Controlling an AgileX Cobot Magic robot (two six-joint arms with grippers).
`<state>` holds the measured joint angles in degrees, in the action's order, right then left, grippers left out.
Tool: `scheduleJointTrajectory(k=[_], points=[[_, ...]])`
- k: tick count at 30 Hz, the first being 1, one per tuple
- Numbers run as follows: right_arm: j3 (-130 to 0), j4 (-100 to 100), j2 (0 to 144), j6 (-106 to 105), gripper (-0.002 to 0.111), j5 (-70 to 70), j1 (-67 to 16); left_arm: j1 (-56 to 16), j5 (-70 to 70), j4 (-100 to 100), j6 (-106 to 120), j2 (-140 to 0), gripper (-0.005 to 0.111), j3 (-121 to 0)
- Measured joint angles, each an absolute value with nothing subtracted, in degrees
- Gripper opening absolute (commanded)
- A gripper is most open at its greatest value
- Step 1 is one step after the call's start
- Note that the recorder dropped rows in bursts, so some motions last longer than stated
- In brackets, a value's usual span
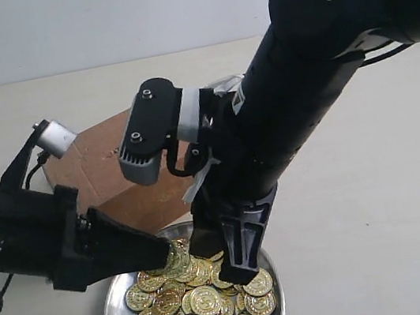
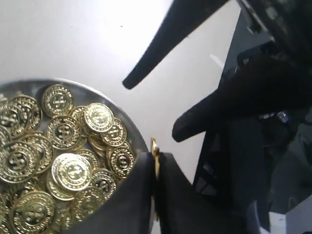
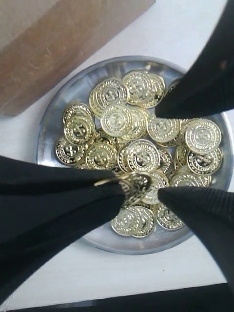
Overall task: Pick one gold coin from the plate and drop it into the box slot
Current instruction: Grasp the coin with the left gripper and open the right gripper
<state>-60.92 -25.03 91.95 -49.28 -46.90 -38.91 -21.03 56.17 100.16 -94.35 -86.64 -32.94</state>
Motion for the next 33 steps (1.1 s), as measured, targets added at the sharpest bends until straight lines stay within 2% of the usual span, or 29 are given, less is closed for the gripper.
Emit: scheduleJointTrajectory(k=[7,10,14,16,33], points=[[-60.92,-29.15,92.16,-52.03,0.04,-48.33,-38.91,-21.03,56.91,100.27,-78.57,-86.64,0.0,-32.94],[-60.92,-32.1,93.74,-53.54,0.022,-48.78,-38.91,-21.03,58.06,100.27,-75.96,-86.64,0.0,-32.94],[-60.92,-32.1,95.39,-54.12,0.013,-49.62,-38.91,-21.03,58.43,100.27,-75.14,-86.64,0.0,-32.94],[-60.92,-32.17,95.32,-54.65,0.0,-49.62,-38.91,-21.03,58.43,100.27,-75.17,-86.64,0.0,-32.94],[-61.4,-28.78,95.32,-49.75,0.0,-52.5,-39.02,-21.25,58.54,100.07,-74.35,-86.74,0.0,-32.94]])
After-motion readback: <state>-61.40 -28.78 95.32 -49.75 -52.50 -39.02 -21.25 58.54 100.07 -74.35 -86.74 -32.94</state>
